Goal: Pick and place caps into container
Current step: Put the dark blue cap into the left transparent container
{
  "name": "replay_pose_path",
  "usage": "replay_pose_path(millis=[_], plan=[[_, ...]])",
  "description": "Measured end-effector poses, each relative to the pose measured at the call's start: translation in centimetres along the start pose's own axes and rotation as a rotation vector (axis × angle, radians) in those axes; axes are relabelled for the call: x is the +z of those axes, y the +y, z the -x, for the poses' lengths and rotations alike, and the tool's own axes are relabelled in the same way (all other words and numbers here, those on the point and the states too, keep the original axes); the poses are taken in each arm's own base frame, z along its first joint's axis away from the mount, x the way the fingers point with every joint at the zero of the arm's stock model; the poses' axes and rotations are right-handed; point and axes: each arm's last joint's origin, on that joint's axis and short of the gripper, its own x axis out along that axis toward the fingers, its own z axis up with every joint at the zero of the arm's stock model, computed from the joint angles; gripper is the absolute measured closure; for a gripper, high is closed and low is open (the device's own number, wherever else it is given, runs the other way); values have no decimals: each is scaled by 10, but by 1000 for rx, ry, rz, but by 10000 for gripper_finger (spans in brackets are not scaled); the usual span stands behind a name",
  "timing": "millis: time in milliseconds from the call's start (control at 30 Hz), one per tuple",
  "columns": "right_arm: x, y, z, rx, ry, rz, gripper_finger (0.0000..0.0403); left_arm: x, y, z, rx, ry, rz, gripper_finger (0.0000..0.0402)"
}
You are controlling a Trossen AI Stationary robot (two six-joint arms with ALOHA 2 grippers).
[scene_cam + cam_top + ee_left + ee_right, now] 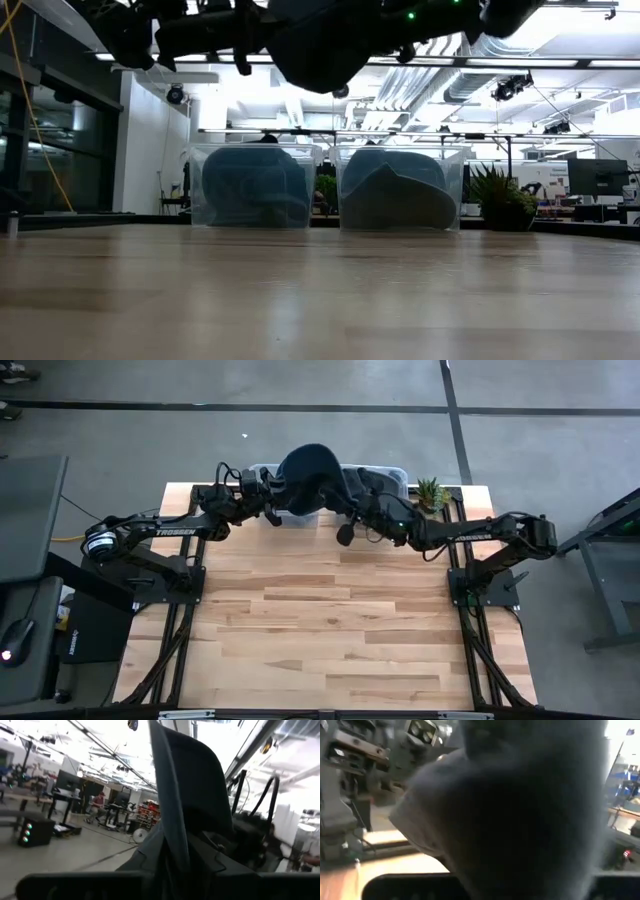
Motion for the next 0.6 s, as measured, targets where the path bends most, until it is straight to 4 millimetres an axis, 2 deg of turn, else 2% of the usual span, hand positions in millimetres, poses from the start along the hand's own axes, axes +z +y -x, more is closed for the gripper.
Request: replay_pose_path(millis=[167,333,600], plan=[[22,-4,-10,-22,81,48,400,0,0,0,-10,2,-89,306],[39,-20,-19,-48,210,85,401,4,-1,1,6,-20,-233,262],[39,-40,-23,-32,323,86,402,29,-7,10,147,-90,-524,199]])
